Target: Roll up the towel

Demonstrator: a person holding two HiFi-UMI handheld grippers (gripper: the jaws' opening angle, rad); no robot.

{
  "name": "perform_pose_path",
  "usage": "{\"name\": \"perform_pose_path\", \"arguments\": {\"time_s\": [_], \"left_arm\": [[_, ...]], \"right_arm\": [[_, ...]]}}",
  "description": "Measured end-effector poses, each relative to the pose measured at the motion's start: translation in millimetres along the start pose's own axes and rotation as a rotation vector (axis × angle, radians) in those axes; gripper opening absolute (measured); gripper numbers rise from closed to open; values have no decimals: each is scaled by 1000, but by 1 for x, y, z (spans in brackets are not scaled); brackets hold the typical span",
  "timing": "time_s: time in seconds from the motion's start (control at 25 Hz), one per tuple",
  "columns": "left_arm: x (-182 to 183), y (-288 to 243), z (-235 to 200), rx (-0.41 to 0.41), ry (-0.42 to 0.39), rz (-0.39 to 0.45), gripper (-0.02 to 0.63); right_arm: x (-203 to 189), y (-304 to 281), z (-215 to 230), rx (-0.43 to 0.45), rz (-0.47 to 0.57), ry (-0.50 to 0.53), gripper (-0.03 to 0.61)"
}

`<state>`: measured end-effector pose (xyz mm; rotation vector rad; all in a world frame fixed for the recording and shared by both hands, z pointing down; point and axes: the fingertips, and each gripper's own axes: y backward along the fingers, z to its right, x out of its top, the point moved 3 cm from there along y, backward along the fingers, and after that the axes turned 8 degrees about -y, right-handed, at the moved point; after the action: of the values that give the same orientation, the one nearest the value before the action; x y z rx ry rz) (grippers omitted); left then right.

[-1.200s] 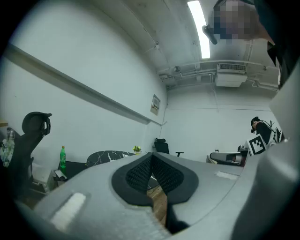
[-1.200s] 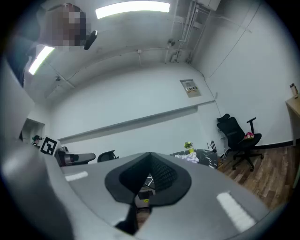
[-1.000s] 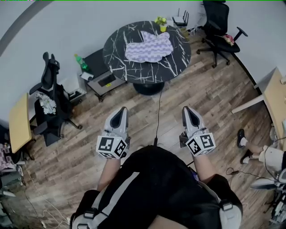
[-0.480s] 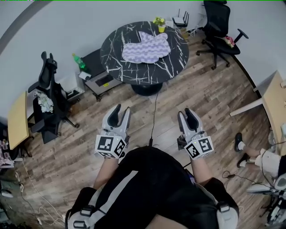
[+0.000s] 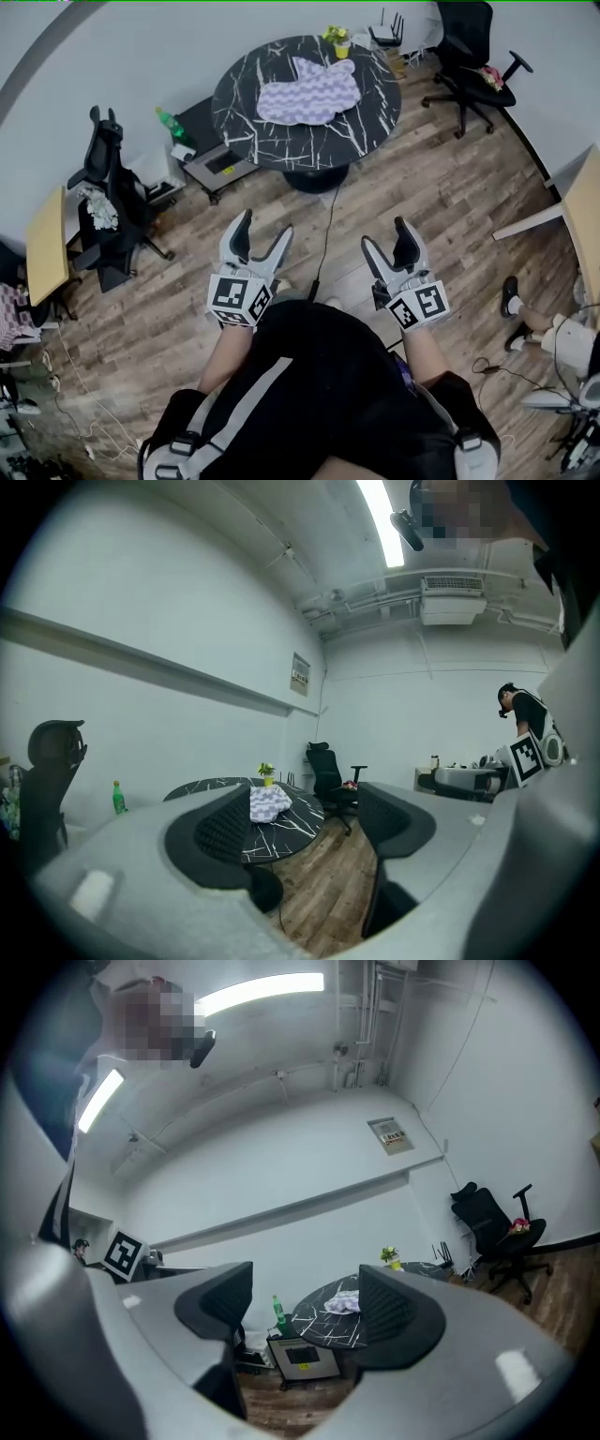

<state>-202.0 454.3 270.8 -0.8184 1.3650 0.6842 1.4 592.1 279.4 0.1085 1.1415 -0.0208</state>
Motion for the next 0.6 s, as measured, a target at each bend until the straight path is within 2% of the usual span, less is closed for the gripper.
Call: {"name": "perform_pose_path", "arguments": {"time_s": [0.32,0.52,0.6], "left_arm": [[-19,-33,-28,-19,30,-23,365],[-19,-73,-76,-50,89,1,365],[-12,-92,-93,-74,84,15,365]], "right_arm": [[-9,-46,10,-19,-27,15,331],[-3,-92,24,-61,-23,31,330],[0,-114,27,-70,-28,47,330]]}}
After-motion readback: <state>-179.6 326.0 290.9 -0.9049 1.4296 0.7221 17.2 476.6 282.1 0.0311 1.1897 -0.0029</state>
